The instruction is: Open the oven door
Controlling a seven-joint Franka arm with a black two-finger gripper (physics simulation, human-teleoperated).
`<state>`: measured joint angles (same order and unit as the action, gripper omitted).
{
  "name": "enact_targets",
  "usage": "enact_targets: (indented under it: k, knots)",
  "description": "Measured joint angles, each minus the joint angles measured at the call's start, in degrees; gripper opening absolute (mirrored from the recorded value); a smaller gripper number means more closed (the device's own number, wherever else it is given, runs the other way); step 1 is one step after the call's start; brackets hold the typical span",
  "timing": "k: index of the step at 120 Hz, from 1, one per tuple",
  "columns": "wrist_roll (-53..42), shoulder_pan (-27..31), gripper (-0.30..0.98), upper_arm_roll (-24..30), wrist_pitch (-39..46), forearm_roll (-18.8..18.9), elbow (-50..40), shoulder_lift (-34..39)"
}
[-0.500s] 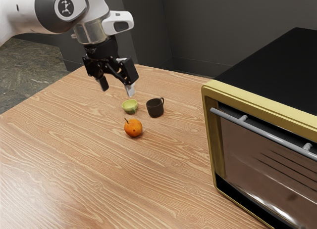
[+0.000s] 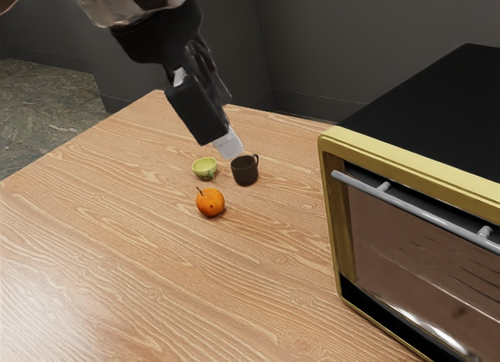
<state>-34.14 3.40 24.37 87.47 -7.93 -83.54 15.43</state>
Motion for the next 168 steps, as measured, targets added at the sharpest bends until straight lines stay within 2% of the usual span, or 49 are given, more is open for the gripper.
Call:
enact_targets:
  k: [9,21,37,60,70,86,104,128,168]
  knots:
    - [-9.7,-0.8,0.68,-1.9,5.5,-5.9,-9.5,5.7]
    - [-21.5,-4.2,0.68,-2.4,11.4,-9.8,-14.9,7.8]
    - [-34.5,-5.3,0.69,-1.1,16.9,-12.0,-16.4,7.5]
    - [-48.0,-5.3,0.69,-0.5,21.6,-12.8,-18.3,6.8]
    - [-51.4,-4.9,0.69,-0.6,23.4,-12.5,-19.8,7.0]
    - [-54.2,-4.8,0.69,-0.6,25.7,-10.0,-20.9,7.1]
    - [-53.9,-4.8,0.69,1.0,27.2,-5.2,-21.0,6.7]
    - [-52.1,-4.8,0.69,3.2,28.2,0.2,-17.2,0.4]
    - [-49.7,-4.8,0.69,3.1,28.8,2.8,-15.0,-4.2]
